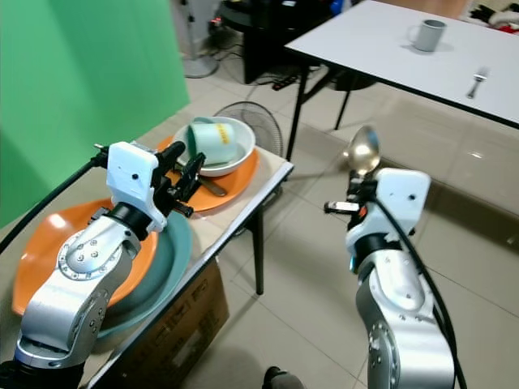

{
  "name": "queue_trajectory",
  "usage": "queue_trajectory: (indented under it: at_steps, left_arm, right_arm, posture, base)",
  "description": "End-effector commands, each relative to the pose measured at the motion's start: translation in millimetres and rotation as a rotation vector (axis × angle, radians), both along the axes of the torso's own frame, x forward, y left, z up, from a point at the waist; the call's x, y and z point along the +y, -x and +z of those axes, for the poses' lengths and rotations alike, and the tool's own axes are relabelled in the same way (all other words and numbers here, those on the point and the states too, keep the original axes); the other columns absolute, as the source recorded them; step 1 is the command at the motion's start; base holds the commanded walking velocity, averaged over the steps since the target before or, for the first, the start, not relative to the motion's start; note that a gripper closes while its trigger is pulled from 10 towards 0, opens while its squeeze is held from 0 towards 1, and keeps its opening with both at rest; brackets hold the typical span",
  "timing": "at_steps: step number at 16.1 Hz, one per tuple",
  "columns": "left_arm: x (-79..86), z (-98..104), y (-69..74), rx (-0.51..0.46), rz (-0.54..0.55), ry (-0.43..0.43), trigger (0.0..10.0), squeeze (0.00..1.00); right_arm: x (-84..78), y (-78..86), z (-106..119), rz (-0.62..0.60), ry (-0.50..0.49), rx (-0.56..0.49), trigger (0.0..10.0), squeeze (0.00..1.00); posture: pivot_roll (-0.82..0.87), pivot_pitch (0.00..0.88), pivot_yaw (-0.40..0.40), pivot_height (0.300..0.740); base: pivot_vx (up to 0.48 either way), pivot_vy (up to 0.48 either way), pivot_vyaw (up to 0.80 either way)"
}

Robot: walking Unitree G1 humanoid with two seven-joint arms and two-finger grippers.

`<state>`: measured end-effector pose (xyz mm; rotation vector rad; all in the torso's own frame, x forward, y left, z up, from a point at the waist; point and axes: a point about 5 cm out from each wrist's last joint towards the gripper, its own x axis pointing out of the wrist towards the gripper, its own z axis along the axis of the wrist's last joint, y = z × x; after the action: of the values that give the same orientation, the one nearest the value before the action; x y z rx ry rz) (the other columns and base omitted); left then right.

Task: Setting the table

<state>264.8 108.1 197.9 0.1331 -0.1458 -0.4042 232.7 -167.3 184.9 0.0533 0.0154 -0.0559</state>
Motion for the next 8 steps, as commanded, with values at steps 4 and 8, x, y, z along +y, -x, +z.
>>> queue_trajectory:
  at_steps: [4,8]
  left_arm:
    - [-0.2,0.9,-0.2,-0.005,-0.013,0.006,10.0,0.00]
    - [-0.5,0.5,0.3,-0.004,-0.020,0.007,10.0,0.00]
  right_arm:
    - [2.3,0.5,0.9,0.029,-0.007,-0.005,10.0,0.00]
    - [2.3,0.5,0.2,0.028,-0.008,-0.004,10.0,0.00]
  posture:
    - [0.07,0.000,0.039,0.740]
    - [0.07,0.000,0.039,0.740]
  base:
    - [0.000,0.000,-0.77]
    - [0.000,0.000,-0.76]
